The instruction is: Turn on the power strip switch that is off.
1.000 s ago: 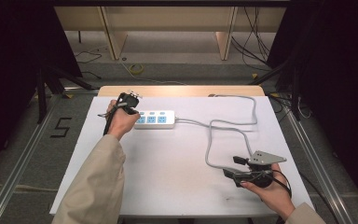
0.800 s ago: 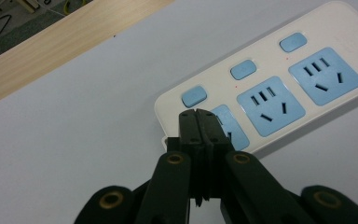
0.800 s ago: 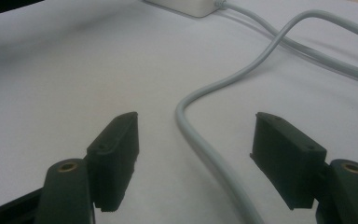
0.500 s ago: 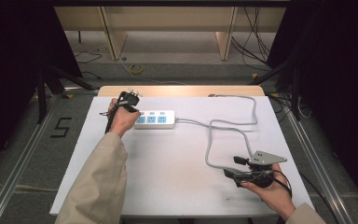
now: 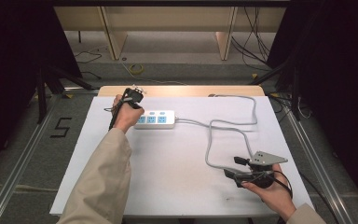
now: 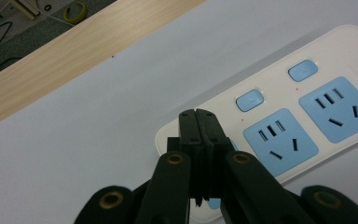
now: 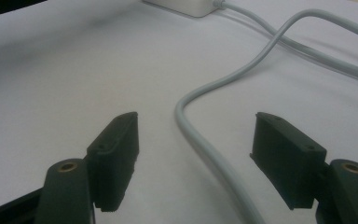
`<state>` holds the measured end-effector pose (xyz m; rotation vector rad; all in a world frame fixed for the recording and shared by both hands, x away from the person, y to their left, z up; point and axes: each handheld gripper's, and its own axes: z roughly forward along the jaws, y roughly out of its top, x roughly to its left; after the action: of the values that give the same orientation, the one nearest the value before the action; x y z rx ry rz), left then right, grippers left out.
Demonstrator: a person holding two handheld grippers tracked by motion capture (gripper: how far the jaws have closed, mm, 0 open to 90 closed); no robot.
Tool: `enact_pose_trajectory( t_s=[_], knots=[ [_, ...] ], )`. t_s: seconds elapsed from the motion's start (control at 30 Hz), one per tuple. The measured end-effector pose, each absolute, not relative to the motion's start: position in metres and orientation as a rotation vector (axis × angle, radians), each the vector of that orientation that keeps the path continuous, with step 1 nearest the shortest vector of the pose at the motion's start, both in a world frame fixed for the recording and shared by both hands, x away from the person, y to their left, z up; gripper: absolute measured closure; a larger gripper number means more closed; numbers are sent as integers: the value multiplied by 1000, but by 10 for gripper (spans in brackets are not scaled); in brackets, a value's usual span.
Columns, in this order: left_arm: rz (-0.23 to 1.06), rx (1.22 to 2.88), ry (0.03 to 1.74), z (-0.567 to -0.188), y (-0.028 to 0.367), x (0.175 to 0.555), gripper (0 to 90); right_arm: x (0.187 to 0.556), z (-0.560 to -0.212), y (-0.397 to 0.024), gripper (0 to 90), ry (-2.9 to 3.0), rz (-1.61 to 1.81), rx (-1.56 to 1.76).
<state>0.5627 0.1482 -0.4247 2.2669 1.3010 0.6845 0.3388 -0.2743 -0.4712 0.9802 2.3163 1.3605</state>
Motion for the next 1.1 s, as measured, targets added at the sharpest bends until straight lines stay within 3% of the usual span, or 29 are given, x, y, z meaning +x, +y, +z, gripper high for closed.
enact_pose_trajectory(
  t_s=[1.1],
  knots=[
    [669, 2302, 1329, -442, 141, 581, 897, 338, -472, -275, 324, 2325, 1365, 983]
  ],
)
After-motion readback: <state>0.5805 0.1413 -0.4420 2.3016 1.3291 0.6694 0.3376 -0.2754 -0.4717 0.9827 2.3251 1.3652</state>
